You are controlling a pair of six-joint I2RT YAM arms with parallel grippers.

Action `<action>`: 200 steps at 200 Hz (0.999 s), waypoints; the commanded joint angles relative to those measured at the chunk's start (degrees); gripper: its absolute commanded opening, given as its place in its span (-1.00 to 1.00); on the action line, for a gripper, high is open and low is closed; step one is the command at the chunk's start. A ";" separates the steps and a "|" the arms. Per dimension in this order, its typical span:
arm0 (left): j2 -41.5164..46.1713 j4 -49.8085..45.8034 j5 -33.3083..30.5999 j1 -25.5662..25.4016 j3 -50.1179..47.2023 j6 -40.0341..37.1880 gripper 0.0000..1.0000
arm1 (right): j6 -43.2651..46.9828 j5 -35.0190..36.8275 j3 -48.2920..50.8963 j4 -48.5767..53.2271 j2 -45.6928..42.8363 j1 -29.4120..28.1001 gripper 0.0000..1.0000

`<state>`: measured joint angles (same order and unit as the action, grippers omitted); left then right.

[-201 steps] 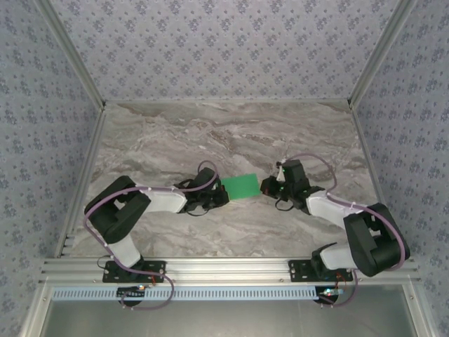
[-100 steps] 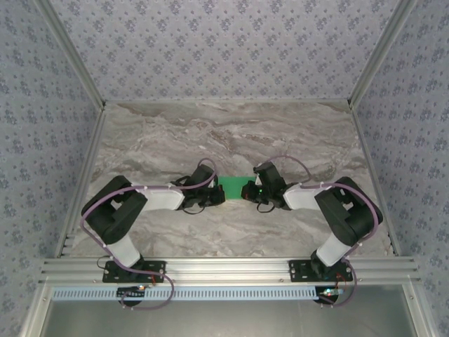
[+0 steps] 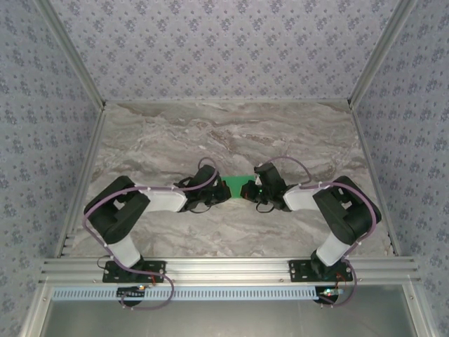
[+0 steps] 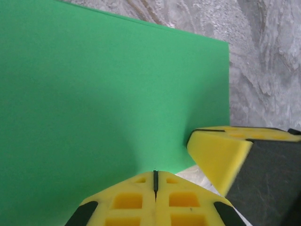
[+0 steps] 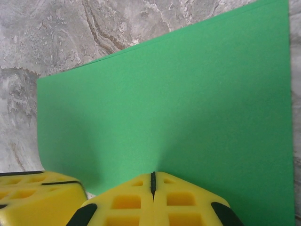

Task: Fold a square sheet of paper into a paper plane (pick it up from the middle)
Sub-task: First fold in half a square sheet of paper at the center of the table.

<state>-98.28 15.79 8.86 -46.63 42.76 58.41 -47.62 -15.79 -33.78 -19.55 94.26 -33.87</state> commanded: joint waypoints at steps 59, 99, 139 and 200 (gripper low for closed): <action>-2.06 4.69 -8.76 -0.18 -5.70 6.84 -1.00 | -0.86 3.46 2.39 3.59 2.48 -0.77 -1.00; 1.06 4.06 -12.35 1.66 -12.32 9.31 -1.00 | -0.48 4.11 4.56 3.82 2.31 1.02 -1.00; 5.72 2.40 -12.64 6.20 -17.70 9.32 -1.00 | 0.71 3.84 5.79 4.75 1.03 3.08 -1.00; 16.50 -8.93 -10.30 11.62 -15.87 1.58 -1.00 | 5.32 4.00 1.36 11.20 -2.50 3.69 -1.00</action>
<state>-85.56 19.51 0.49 -37.85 25.76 65.63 -46.22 -15.86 -30.98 -20.29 92.12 -30.59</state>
